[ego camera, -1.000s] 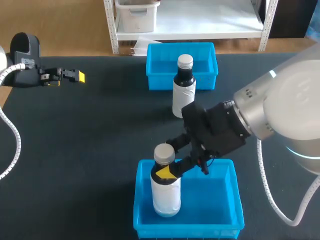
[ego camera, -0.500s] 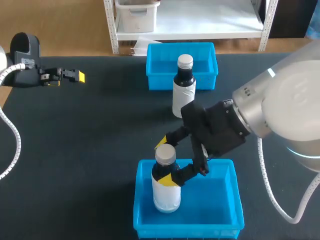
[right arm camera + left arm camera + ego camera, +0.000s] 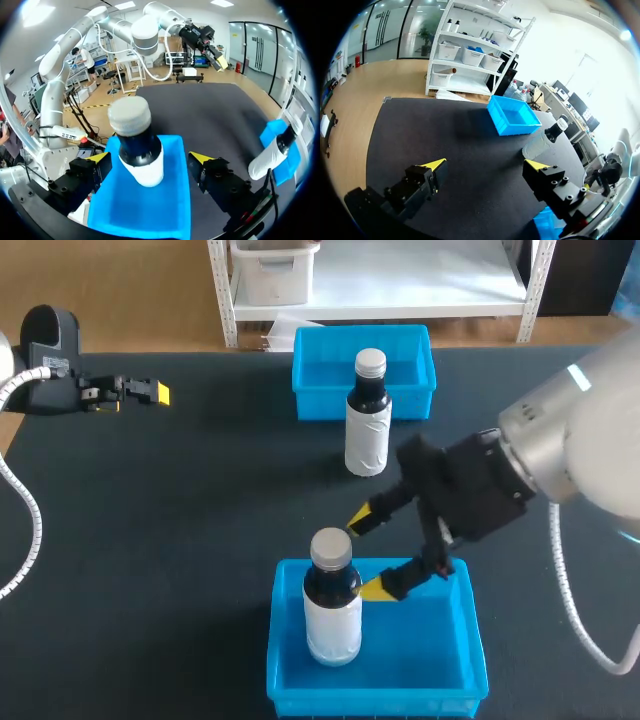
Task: Pick up the bottle, and place it in the far bin if it is heavy, or in the near bin if it is light.
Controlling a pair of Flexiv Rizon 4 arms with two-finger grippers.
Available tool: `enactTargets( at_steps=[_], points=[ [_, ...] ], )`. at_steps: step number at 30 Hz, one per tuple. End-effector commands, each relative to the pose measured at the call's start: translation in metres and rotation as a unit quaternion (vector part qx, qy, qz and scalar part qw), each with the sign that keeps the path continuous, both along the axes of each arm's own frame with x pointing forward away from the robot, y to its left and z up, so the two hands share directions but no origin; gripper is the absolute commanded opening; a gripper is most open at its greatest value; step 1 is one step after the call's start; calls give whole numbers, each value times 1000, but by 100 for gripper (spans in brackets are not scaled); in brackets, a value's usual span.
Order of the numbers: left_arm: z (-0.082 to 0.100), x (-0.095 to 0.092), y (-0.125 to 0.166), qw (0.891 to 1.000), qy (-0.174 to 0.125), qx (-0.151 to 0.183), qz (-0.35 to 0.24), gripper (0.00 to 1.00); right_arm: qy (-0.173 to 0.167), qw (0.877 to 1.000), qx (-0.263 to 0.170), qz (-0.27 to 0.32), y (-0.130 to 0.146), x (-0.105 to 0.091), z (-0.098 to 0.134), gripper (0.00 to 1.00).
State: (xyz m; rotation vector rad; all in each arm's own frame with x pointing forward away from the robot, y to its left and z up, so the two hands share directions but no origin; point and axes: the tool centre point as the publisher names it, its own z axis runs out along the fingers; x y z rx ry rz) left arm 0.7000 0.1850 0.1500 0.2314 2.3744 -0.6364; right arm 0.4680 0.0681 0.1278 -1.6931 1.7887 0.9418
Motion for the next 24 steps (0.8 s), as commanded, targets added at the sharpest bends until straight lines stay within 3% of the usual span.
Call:
enactTargets(
  at_steps=[1,9,16,24],
  points=[
    [0,0,0,1000,0,0,0,100,-6,1000,-6,-12,-37,1,10,100],
    [0,0,0,1000,0,0,0,100,-19,997,-20,-73,-95,41,16,100],
    [0,0,0,1000,0,0,0,100,-32,991,-15,-131,-130,102,15,100],
    [0,0,0,1000,0,0,0,100,-49,992,-8,-113,-147,173,18,100]
  ],
)
